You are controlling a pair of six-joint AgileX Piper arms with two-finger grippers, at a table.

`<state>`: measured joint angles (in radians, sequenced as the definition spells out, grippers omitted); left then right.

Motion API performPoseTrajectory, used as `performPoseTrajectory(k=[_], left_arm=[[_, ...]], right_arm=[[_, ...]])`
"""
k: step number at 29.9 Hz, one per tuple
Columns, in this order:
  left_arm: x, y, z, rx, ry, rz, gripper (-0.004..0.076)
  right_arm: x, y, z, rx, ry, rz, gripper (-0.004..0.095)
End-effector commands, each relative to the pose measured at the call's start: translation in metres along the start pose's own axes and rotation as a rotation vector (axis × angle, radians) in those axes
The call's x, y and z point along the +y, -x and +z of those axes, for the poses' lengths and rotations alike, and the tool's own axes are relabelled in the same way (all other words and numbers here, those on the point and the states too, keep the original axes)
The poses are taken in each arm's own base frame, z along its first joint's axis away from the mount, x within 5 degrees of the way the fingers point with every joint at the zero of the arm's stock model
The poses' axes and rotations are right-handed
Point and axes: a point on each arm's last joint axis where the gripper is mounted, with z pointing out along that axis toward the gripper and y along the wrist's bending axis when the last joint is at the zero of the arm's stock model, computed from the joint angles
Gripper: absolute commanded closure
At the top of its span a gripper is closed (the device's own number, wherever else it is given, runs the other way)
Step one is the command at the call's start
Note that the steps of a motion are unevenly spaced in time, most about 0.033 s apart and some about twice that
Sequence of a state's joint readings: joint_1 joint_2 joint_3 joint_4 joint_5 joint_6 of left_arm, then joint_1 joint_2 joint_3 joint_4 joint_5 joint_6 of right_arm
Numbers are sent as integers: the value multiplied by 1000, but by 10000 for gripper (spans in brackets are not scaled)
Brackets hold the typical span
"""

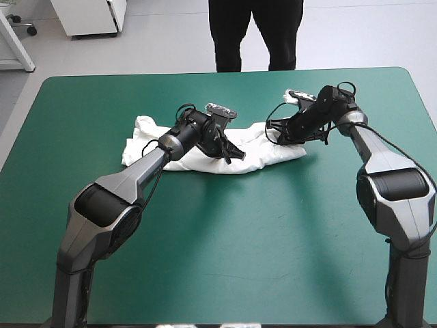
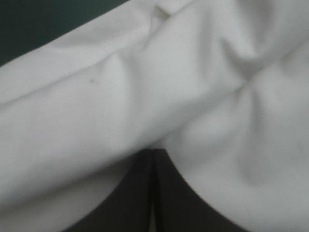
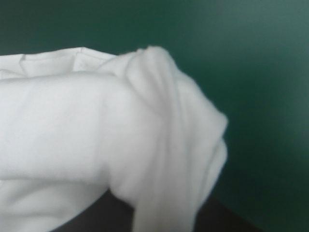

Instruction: Fold the cloth

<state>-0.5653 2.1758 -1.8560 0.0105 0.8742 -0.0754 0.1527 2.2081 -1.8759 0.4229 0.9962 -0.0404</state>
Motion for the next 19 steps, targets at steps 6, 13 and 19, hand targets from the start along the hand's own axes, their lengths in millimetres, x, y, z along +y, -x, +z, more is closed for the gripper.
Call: performPoseTrajectory(k=[6, 13, 19], left_arm=[[0, 10, -31, -60, 12, 6, 724], [8, 9, -31, -39, 31, 0, 724], [17, 9, -31, -41, 36, -29, 724]], right_arm=[[67, -4, -49, -163, -37, -173, 925], [96, -14, -109, -272, -51, -200, 925], [105, -22, -151, -352, -39, -226, 925]])
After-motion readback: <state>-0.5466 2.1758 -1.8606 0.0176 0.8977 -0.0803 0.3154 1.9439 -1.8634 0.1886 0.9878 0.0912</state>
